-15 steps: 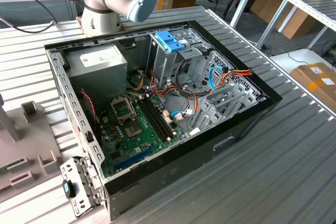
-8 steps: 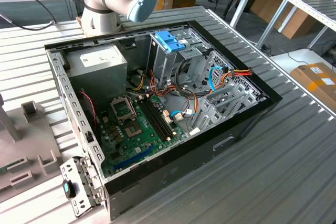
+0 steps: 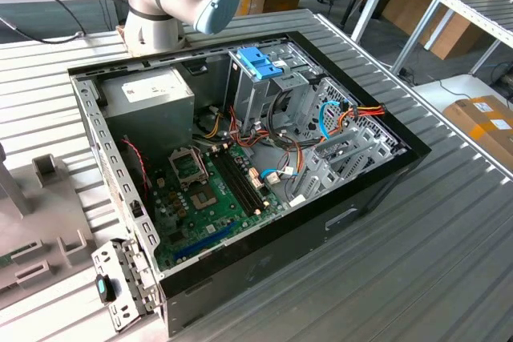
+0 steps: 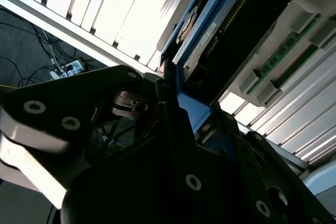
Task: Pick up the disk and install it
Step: 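Pick up the disk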
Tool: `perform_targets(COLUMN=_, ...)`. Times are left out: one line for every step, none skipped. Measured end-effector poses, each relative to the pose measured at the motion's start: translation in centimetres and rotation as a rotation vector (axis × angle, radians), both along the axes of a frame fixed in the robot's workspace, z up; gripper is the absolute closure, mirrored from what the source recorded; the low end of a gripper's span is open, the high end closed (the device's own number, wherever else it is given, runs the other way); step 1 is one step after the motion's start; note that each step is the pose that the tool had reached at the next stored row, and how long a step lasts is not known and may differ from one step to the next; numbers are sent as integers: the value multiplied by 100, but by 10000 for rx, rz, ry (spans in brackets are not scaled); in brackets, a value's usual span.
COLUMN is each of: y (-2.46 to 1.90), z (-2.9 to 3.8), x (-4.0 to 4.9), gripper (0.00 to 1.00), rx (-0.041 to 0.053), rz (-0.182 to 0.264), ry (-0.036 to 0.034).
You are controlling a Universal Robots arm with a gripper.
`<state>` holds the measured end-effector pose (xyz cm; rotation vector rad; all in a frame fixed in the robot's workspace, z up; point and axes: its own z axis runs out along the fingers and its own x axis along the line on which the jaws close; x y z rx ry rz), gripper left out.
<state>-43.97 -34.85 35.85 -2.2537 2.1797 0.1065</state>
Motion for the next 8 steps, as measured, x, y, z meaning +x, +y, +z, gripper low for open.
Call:
perform_targets(y=0, z=24, x=0, gripper=63, rx=11, rz=0, ry=-1)
perform_targets(y=0, z=47, x=0, gripper=63, rx=23, rz=1, ry=-1)
perform_targets(y=0, z=65, x=0, gripper=63, rx=34, rz=1, ry=-1)
perform_targets(y=0, z=82, x=0, gripper=63, rx=43, rz=0, ry=0)
perform_targets(y=0, z=102, x=0, gripper=63, rx=53, rz=1, ry=-1)
perform_targets(y=0, z=113, x=0, gripper=63, rx=58, rz=1, ry=-1)
perform_targets(y=-1, z=134, x=0, gripper=63, rx=62, rz=1, ry=-1)
perform_targets(y=0, z=160, x=0, gripper=63, rx=66, rz=1, ry=-1)
